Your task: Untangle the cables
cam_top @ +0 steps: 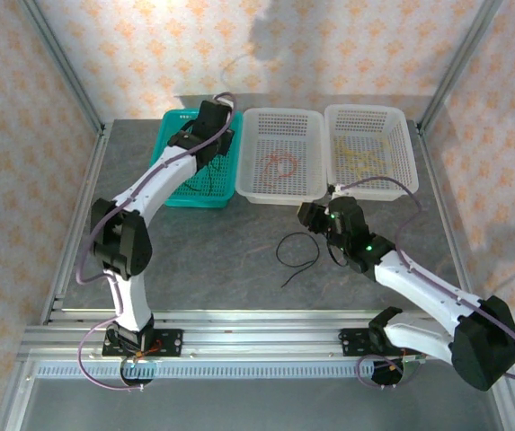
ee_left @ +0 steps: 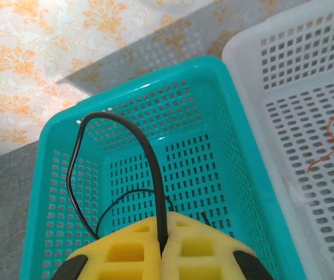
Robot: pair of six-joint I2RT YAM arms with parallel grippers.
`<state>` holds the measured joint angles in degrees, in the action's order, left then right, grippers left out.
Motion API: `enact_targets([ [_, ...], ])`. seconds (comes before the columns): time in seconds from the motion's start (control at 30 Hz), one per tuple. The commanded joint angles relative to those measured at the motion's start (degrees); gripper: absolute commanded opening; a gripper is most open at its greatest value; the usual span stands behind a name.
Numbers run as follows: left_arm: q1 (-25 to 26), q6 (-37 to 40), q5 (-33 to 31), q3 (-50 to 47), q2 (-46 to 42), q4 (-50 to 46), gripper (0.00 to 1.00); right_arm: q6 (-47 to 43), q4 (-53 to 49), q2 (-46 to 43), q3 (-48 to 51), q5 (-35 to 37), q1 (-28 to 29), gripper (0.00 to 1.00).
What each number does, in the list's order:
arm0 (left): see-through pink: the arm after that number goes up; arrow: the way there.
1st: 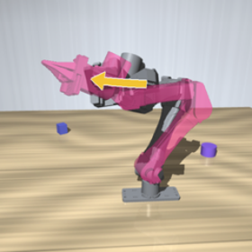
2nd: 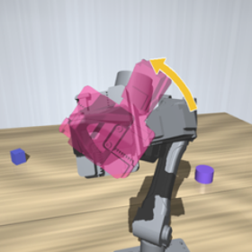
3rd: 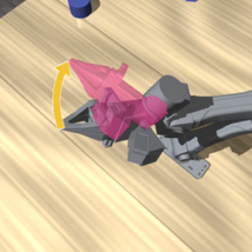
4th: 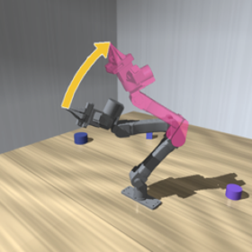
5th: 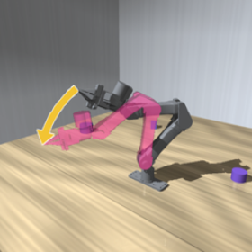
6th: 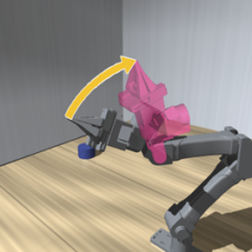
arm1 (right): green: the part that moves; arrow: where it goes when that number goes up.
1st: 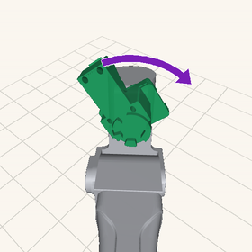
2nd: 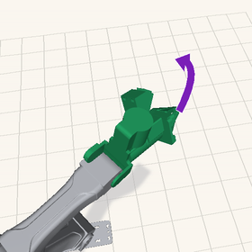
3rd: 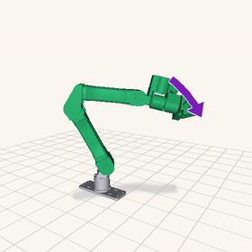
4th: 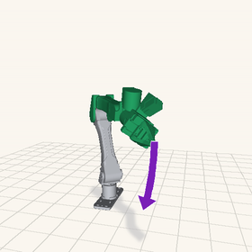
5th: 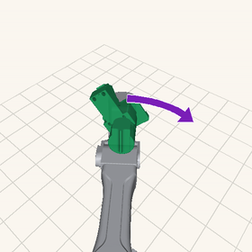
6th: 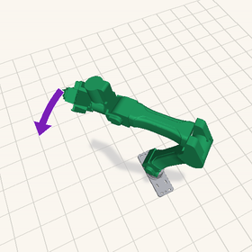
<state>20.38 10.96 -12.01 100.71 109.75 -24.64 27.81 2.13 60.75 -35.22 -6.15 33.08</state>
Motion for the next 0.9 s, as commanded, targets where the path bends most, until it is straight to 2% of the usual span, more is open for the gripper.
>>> enact_targets([
  [0.0, -1.27, 3.1, -0.47, 4.27, 3.21, -2.32, 0.0, 0.05, -0.37, -1.43, 0.99, 1.41, 0.32, 0.4],
  [0.13, -2.35, 2.16, -3.72, 9.33, 8.17, -4.6, 0.0, 0.21, -0.54, -1.55, 1.12, 1.32, 0.32, 0.4],
  [0.27, -4.06, -0.75, -0.67, 13.02, 12.27, -6.93, 0.01, 0.22, -0.54, -1.55, 1.08, 1.46, 0.32, 0.4],
  [0.33, -4.55, -2.02, -1.21, 13.7, 13.43, -7.33, 0.12, 0.22, -0.89, -1.52, 0.94, 1.42, 0.32, 0.4],
  [0.37, -4.81, -3.23, -2.91, 14.05, 13.87, -7.43, 0.25, 0.23, -1.04, -1.6, 0.92, 1.41, 0.32, 0.4],
  [0.47, -5.48, -5.64, -5.0, 14.33, 13.77, -7.68, 0.43, 0.25, -1.58, -2.05, 0.94, 1.77, 0.32, 0.4],
  [0.53, -5.53, -6.35, -5.98, 13.46, 12.94, -7.32, 0.5, 0.37, -1.99, -2.15, 0.93, 2.19, 0.32, 0.4],
  [0.7, -5.53, -8.71, -3.59, 9.48, 8.68, -6.66, 0.56, 1.13, -5.21, -1.36, 0.13, 4.98, 0.32, 0.4],
  [0.87, -5.1, -12.34, 5.02, -3.23, -3.57, -0.85, 0.63, 2.48, -12.22, 0.02, -1.46, 8.77, 0.4, 0.4],
])
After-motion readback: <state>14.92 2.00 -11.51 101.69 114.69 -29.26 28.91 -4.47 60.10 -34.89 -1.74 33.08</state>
